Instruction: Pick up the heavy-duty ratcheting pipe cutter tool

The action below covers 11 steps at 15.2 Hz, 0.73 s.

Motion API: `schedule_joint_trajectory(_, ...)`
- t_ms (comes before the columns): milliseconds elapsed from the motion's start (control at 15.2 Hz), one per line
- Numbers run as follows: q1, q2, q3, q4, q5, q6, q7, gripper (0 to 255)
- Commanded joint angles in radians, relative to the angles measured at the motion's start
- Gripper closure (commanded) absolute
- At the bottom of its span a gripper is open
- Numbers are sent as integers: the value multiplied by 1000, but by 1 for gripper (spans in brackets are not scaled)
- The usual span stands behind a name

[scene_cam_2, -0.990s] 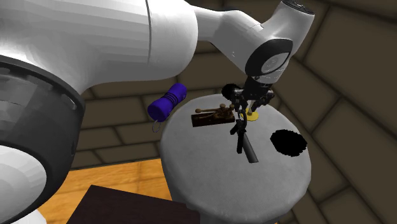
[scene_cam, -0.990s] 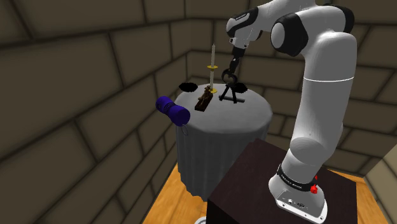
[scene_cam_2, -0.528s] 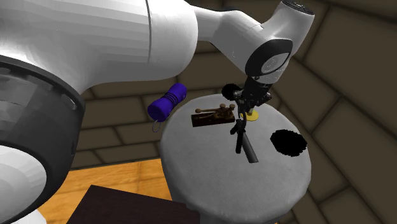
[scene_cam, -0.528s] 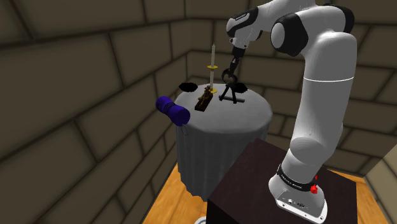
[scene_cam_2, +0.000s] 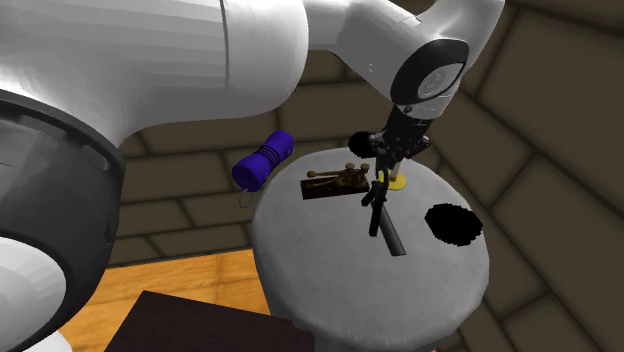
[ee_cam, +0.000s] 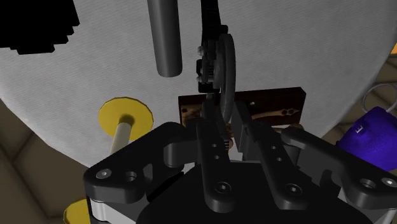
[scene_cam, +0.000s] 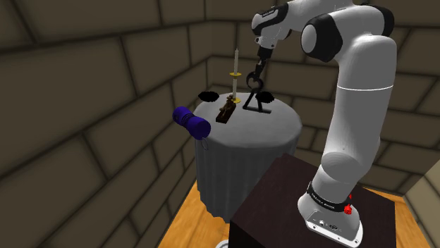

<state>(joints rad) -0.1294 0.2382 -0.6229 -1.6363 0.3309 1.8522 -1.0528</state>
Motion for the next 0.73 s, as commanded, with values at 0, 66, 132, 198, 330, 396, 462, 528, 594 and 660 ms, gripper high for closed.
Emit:
schedule_joint_trajectory(0, -1, -5, -2, 23, -5, -26, 7, 255)
schedule_joint_trajectory(66, -2, -5, -2, 36, -6, -39, 10, 255)
schedule_joint_trajectory(132, -3, -5, -3, 49, -7, -52, 12, 255)
schedule_joint_trajectory(198, -4, -5, -3, 62, -8, -65, 15, 255)
schedule_joint_trajectory(330, -7, -5, -4, 90, -9, -91, 20, 255)
schedule_joint_trajectory(396, -8, -4, -5, 104, -9, -105, 22, 255)
schedule_joint_trajectory(462, -10, -3, -6, 119, -9, -118, 24, 255)
schedule_joint_trajectory(528, -12, -1, -6, 134, -9, -132, 26, 255)
schedule_joint_trajectory(594, -12, -1, -6, 136, -9, -134, 27, 255)
schedule_joint_trajectory(660, -12, -1, -6, 137, -9, -134, 27, 255)
